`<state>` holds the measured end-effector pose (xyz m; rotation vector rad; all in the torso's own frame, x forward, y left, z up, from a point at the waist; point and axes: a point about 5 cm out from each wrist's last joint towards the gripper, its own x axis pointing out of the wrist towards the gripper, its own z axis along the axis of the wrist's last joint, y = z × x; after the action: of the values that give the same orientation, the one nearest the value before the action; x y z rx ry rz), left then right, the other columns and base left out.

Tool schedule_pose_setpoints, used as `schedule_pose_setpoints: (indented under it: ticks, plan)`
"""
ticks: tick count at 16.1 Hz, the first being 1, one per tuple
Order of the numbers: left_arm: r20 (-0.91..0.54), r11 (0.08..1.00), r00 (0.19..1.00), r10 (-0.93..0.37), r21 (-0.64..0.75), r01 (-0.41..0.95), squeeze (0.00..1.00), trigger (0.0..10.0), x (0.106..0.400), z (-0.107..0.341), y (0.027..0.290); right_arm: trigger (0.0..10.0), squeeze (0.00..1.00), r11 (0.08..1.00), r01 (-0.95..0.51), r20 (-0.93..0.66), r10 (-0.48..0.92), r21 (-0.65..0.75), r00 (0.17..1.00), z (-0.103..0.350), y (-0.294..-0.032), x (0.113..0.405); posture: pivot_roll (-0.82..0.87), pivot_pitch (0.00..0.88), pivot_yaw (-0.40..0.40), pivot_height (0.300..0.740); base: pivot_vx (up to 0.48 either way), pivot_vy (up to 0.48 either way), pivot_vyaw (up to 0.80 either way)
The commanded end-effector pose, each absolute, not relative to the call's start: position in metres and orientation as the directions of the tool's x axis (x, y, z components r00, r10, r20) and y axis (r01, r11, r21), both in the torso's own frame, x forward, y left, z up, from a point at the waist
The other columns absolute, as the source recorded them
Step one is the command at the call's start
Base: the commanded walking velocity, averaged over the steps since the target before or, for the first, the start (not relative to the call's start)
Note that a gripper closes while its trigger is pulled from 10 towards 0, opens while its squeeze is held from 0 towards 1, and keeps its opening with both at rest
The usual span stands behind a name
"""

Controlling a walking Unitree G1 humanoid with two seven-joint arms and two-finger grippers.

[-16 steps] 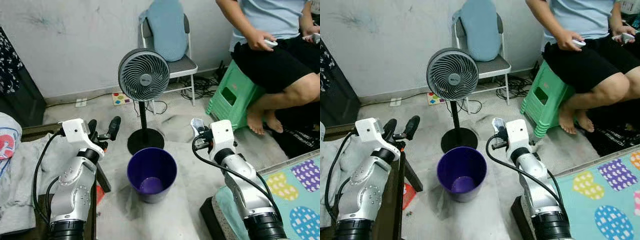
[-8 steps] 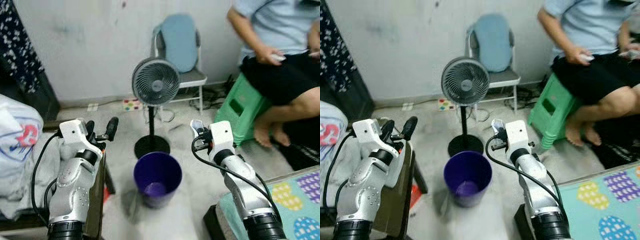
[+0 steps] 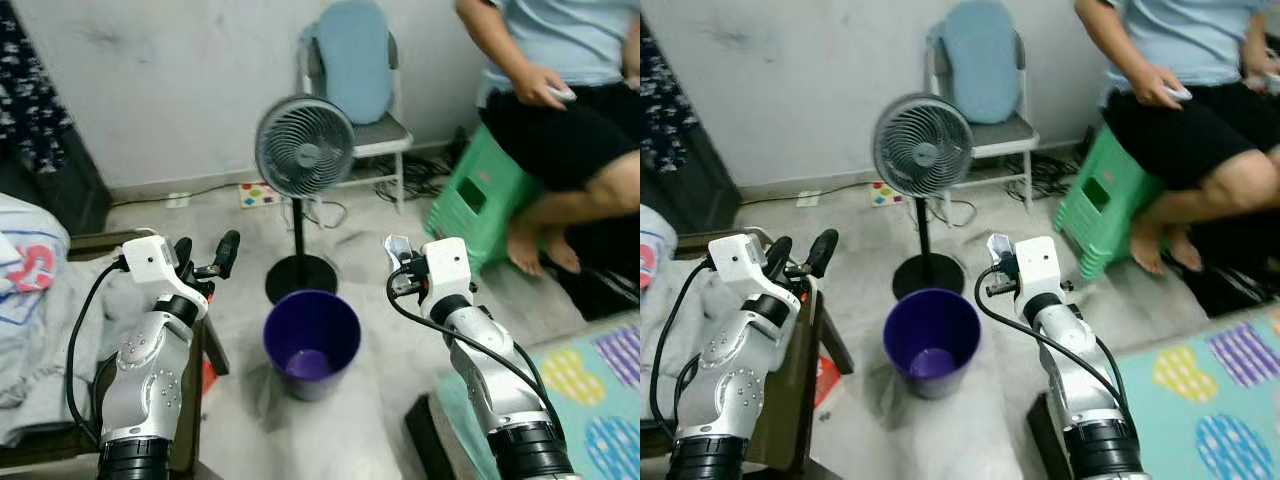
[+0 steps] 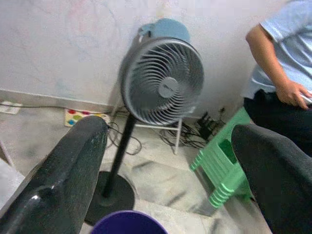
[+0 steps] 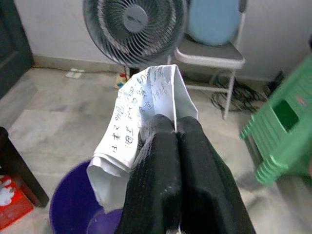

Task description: Clean up the room

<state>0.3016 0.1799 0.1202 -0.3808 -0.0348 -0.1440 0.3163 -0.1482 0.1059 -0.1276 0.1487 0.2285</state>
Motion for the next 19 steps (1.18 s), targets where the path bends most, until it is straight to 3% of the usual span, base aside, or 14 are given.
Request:
schedule_pose_setpoints:
  ticks: [1,6,10,19]
  plan:
    - [0.056,0.923,0.99,-0.128,-0.358,0.139,0.0,10.0,0.3019,0.1206,0.1814,10.0,0.0,0.967,-0.236,-0.164,0.217,-0.101,0.962,0.1069,-0.1484,0.3177,-0.11,0.0,-0.004,0.74,0.0,0.0,-0.8]
    - [0.064,0.918,0.987,-0.144,-0.363,0.158,0.0,10.0,0.3017,0.1205,0.18,10.0,0.0,0.966,-0.237,-0.165,0.218,-0.105,0.962,0.1064,-0.1483,0.3174,-0.11,0.0,-0.006,0.74,0.0,0.0,-0.8]
    - [0.072,0.917,0.985,-0.157,-0.36,0.173,0.0,10.0,0.3012,0.1208,0.1789,10.0,0.0,0.967,-0.234,-0.164,0.217,-0.098,0.962,0.1058,-0.1481,0.3169,-0.11,0.0,-0.005,0.74,0.252,0.0,-0.74]
    - [0.076,0.918,0.985,-0.157,-0.356,0.173,0.0,10.0,0.3023,0.122,0.18,10.0,0.0,0.968,-0.233,-0.159,0.217,-0.096,0.963,0.1071,-0.1475,0.3181,-0.11,0.0,-0.004,0.74,0.322,0.0,0.0]
